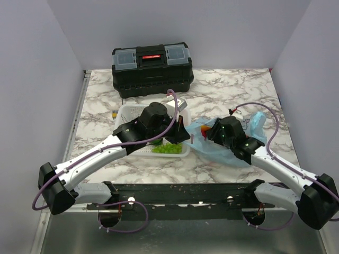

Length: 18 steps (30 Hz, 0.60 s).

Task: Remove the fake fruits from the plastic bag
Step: Take out the fake fruit from the plastic bag.

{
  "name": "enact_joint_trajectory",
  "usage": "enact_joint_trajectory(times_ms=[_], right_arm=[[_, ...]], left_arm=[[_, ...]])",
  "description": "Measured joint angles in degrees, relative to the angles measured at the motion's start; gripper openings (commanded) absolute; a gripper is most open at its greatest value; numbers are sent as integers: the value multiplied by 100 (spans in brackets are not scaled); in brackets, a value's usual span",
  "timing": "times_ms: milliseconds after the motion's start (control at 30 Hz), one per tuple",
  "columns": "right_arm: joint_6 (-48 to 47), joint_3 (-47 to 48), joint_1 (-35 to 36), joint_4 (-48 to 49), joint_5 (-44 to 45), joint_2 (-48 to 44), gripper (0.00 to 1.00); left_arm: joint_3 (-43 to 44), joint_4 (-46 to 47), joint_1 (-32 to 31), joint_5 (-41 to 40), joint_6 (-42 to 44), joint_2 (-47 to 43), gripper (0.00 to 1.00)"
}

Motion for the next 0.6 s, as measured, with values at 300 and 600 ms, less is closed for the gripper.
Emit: enact_joint_trajectory(times_ms=[300,600], right_arm=[[-339,57,-101,348,-199,702,58],[-885,74,-114,964,-1296,1110,72]], left_arm=[[28,0,-94,131,-2,2,0],[120,-13,-188,173,-2,26,0]])
